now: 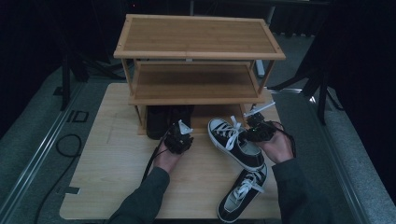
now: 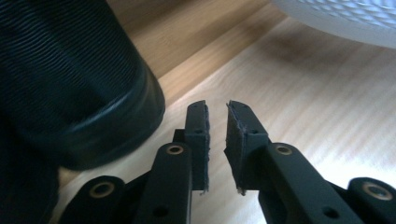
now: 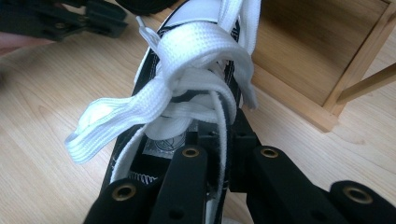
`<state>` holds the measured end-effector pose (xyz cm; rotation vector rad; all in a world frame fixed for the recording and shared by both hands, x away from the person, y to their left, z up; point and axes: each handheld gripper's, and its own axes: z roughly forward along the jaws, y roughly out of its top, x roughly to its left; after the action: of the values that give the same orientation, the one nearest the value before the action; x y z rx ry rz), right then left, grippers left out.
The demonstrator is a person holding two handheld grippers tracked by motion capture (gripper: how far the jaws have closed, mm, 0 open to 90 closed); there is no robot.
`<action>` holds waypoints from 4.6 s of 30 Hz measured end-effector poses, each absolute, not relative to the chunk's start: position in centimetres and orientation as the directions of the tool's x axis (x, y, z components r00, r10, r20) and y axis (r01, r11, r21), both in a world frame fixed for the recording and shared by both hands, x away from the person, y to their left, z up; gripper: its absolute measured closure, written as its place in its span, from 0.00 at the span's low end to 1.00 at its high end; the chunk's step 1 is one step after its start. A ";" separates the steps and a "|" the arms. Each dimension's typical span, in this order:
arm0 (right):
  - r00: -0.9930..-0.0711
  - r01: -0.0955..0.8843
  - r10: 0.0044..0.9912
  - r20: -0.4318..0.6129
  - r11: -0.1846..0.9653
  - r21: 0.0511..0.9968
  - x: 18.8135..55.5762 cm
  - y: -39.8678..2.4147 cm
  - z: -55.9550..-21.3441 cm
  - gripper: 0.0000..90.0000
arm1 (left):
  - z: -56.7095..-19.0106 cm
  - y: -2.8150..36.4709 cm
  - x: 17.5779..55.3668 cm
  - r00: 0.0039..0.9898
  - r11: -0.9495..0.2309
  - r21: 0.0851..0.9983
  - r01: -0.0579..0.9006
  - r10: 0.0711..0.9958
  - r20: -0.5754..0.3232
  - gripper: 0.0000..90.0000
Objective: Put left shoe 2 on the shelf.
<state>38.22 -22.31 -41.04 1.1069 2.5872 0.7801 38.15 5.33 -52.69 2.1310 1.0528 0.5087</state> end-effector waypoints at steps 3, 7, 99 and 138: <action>-0.691 0.605 0.723 0.004 0.575 0.550 38.2 -22.6 -40.9 0.97 | -53.1 4.5 39.3 0.573 -0.419 0.726 0.546 0.819 0.041 0.98; -0.691 0.604 0.723 0.000 0.577 0.550 38.2 -22.8 -40.9 0.97 | -53.1 3.7 40.2 0.569 -0.421 0.725 0.545 0.821 0.049 1.00; -0.793 0.476 0.609 0.008 0.612 0.632 36.0 -26.5 -35.0 0.98 | -55.1 0.5 44.1 0.540 -0.408 0.715 0.568 0.840 0.050 1.00; -0.854 0.366 0.521 0.004 0.595 0.715 35.9 -25.2 -30.7 0.98 | -55.3 0.5 44.0 0.533 -0.396 0.727 0.561 0.845 0.049 1.00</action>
<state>35.94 -25.23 -30.67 0.7376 2.6178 1.1035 43.97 0.51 -55.26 2.1077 1.1335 0.5509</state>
